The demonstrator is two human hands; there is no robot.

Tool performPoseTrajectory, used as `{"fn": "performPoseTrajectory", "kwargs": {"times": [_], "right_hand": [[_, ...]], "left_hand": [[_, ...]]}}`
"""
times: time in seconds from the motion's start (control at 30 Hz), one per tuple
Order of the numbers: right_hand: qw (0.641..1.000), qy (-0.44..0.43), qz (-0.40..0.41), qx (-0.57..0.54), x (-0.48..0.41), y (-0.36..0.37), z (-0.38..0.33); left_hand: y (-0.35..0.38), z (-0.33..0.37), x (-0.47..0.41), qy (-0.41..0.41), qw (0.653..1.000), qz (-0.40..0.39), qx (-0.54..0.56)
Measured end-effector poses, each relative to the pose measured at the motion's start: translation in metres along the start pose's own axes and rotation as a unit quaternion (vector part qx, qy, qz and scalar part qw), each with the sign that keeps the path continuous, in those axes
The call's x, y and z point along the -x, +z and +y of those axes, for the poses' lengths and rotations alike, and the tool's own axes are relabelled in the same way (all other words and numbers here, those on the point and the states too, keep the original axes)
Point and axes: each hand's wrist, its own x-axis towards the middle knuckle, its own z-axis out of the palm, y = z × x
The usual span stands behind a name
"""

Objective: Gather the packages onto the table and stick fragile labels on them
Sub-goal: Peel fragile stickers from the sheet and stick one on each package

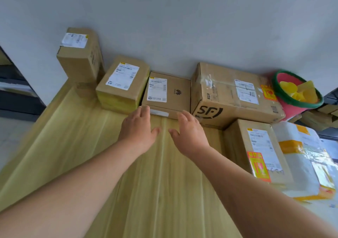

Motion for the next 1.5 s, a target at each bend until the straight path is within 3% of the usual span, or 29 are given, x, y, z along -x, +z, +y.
{"fn": "performPoseTrajectory", "kwargs": {"times": [0.3, 0.57, 0.87, 0.93, 1.0, 1.07, 1.13, 1.23, 1.5], "right_hand": [[0.986, -0.001, -0.082, 0.145, -0.096, 0.037, -0.007], [0.984, -0.025, -0.075, 0.158, -0.058, 0.055, 0.002], [0.995, -0.057, -0.02, 0.074, -0.006, 0.046, -0.006], [0.998, -0.018, 0.047, 0.027, 0.001, 0.047, 0.001], [0.993, 0.087, 0.075, -0.024, -0.003, 0.048, 0.009], [0.979, 0.186, 0.026, -0.083, -0.008, 0.05, 0.016], [0.959, 0.229, -0.012, -0.165, -0.008, 0.054, 0.019], [0.944, 0.233, -0.019, -0.234, 0.006, 0.05, 0.02], [0.954, 0.199, -0.032, -0.224, 0.105, 0.046, 0.035]], "left_hand": [[0.032, -0.041, -0.025, 0.056, 0.998, -0.006, -0.022], [0.036, -0.053, -0.021, 0.014, 0.999, -0.01, 0.044], [0.04, -0.045, -0.023, -0.066, 0.985, -0.014, 0.161], [0.044, -0.046, -0.02, -0.076, 0.982, -0.032, 0.169], [0.046, -0.047, -0.02, -0.092, 0.978, -0.052, 0.18], [0.046, -0.046, -0.017, -0.11, 0.973, -0.066, 0.194], [0.045, -0.043, -0.012, -0.117, 0.97, -0.074, 0.198], [0.042, -0.038, 0.004, -0.139, 0.967, -0.067, 0.204], [0.045, -0.023, 0.11, -0.19, 0.953, -0.033, 0.234]]}}
